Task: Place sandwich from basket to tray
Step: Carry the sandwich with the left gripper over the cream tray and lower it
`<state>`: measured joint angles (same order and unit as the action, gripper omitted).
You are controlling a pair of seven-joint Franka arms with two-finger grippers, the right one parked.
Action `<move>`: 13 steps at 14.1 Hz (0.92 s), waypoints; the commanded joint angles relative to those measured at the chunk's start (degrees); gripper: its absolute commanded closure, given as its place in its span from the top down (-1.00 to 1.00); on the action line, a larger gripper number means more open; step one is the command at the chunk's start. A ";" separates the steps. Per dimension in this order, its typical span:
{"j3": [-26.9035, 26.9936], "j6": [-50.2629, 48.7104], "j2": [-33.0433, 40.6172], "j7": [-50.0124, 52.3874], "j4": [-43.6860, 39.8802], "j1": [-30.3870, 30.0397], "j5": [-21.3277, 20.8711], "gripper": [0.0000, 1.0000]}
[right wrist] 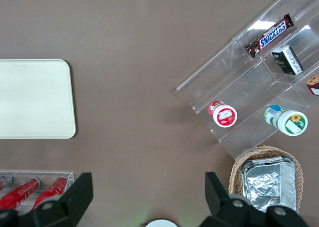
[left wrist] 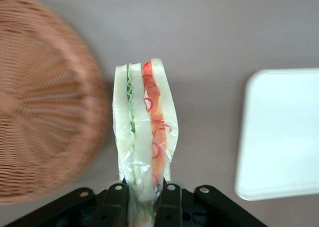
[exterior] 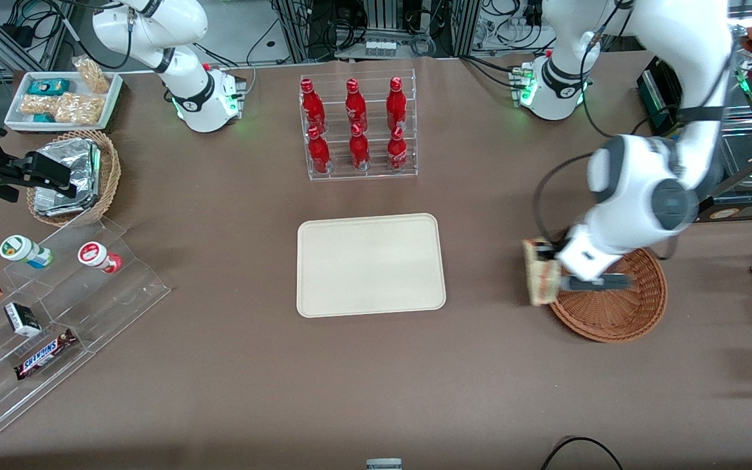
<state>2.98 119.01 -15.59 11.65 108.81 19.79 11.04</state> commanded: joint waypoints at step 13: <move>0.80 10.79 -27.11 36.06 -26.01 30.39 -0.50 -1.00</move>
<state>2.85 127.14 -39.95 45.04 85.02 48.38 10.99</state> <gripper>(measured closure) 0.850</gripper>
